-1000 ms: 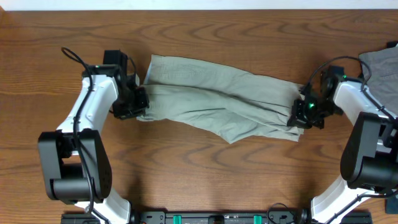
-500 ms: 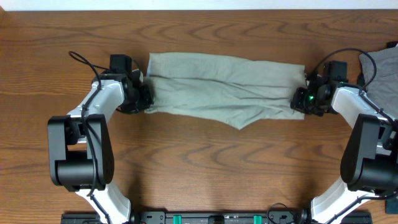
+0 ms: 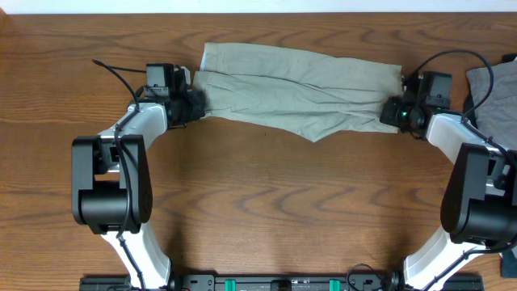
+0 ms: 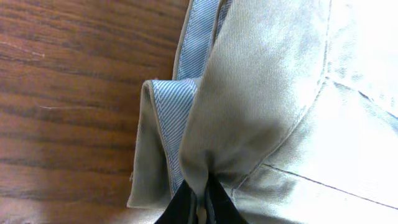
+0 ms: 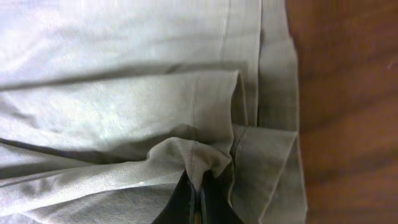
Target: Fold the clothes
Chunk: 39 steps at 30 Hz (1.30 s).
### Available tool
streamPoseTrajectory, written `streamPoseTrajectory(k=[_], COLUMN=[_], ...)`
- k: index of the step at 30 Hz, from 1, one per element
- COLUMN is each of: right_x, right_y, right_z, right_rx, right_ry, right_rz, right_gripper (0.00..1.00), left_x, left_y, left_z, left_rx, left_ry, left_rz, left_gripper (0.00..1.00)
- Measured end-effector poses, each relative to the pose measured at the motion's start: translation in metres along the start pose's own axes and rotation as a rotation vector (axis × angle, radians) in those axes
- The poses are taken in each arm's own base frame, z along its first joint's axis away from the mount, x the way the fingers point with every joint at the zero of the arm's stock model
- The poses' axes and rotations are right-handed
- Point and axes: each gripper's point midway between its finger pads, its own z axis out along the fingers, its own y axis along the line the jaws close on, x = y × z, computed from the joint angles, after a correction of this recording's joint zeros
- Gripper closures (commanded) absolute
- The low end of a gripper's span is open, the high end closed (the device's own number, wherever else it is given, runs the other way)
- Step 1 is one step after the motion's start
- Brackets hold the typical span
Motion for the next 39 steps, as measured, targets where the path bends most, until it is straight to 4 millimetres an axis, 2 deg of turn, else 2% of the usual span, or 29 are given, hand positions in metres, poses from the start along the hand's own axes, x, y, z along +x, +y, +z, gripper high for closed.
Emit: streamPoseTrajectory(k=[3, 6, 8, 10, 13, 18, 21, 24, 28, 30, 35, 39], right_x=[-0.007, -0.005, -0.001, 0.001, 0.008, -0.001, 0.005, 0.026, 0.059, 0.073, 0.115, 0.153], right_y=[0.001, 0.002, 0.002, 0.005, 0.013, 0.033, 0.04, 0.041, 0.037, 0.034, 0.025, 0.014], right_z=[0.0, -0.001, -0.002, -0.011, -0.035, -0.103, -0.137, -0.155, -0.16, -0.16, -0.152, -0.145], right_rx=[-0.002, -0.006, -0.007, -0.013, -0.019, -0.035, -0.036, -0.024, -0.002, 0.005, 0.025, 0.06], right_ry=[-0.028, -0.013, 0.018, 0.049, 0.115, 0.095, 0.101, 0.172, 0.304, 0.353, 0.471, 0.559], right_rz=[-0.005, -0.001, 0.006, 0.015, 0.027, 0.019, 0.019, 0.038, 0.069, 0.079, 0.108, 0.14], right_gripper=[0.99, 0.99, 0.99, 0.99, 0.99, 0.99, 0.99, 0.99, 0.99, 0.99, 0.99, 0.99], left_x=[0.0, 0.001, 0.004, 0.0, -0.005, -0.022, -0.014, 0.012, 0.056, 0.071, 0.093, 0.097], left_y=[0.0, 0.0, 0.0, -0.002, -0.009, -0.031, -0.034, -0.027, -0.015, -0.011, 0.002, 0.009], left_z=[0.0, -0.002, -0.008, -0.024, -0.059, -0.134, -0.16, -0.165, -0.164, -0.166, -0.174, -0.176], left_rx=[0.0, -0.003, -0.014, -0.033, -0.044, -0.033, -0.045, -0.077, -0.127, -0.147, -0.226, -0.268], left_ry=[-0.001, 0.006, 0.018, 0.006, -0.021, -0.139, -0.139, -0.046, 0.131, 0.195, 0.28, 0.293], left_rz=[0.001, -0.001, -0.006, -0.005, 0.0, 0.025, 0.022, -0.005, -0.051, -0.067, -0.083, -0.081], left_gripper=[0.94, 0.94, 0.94, 0.94, 0.94, 0.94, 0.94, 0.94, 0.94, 0.94, 0.94, 0.94])
